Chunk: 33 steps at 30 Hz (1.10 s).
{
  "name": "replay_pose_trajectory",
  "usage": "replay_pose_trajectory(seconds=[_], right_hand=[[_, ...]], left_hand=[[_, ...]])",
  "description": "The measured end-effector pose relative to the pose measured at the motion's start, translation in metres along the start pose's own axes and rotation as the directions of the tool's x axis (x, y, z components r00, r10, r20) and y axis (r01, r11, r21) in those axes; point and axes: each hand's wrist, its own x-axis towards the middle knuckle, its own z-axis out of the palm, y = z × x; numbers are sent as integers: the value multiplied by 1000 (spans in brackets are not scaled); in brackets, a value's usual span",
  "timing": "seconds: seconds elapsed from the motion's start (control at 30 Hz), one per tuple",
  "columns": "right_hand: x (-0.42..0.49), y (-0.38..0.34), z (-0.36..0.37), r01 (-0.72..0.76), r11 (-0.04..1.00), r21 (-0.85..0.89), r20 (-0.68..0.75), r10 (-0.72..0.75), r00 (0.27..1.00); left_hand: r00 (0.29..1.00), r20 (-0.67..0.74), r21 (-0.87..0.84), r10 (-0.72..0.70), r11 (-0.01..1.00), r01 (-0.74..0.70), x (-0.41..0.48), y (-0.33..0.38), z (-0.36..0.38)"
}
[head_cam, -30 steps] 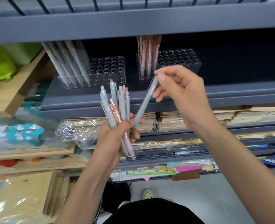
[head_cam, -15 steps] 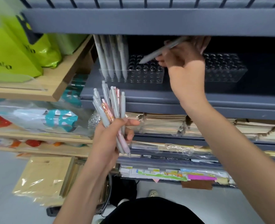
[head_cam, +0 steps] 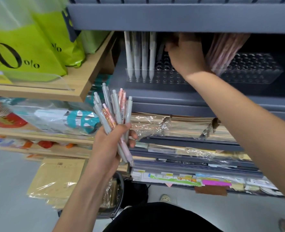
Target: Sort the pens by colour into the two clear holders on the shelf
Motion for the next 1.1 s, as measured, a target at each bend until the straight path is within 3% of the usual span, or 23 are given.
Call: replay_pose_trajectory(seconds=[0.33, 0.47, 0.57, 0.63, 0.87, 0.97, 1.03, 1.1], right_hand=[[2, 4, 0, -118, 993, 33, 40, 116, 992], [-19, -4, -13, -125, 958, 256, -23, 136, 991], [-64, -14, -25, -143, 891, 430, 215, 53, 975], [-90, -16, -27, -118, 904, 412, 377, -51, 925], [-101, -8, -33, -165, 879, 447, 450, -62, 891], [-91, -6, -46, -227, 754, 616, 394, -46, 918], [-80, -4, -52, -204, 656, 726, 248, 27, 969], [-70, 0, -55, -135, 644, 753, 86, 108, 990]], left_hand=[[999, 47, 9, 5, 1000, -6, 5, 5, -2], [999, 38, 2, 20, 1000, -20, 8, 3, 0], [999, 49, 3, 20, 1000, -20, 12, 0, 6], [998, 54, 8, 23, 1000, -23, 14, -3, 13], [992, 110, -1, 59, 998, -59, 20, -10, 35], [991, 105, -35, 81, 996, -77, 25, -9, 39], [992, 93, -27, 89, 996, -87, 28, -9, 39], [992, 88, -32, 93, 995, -90, 30, -9, 37]])
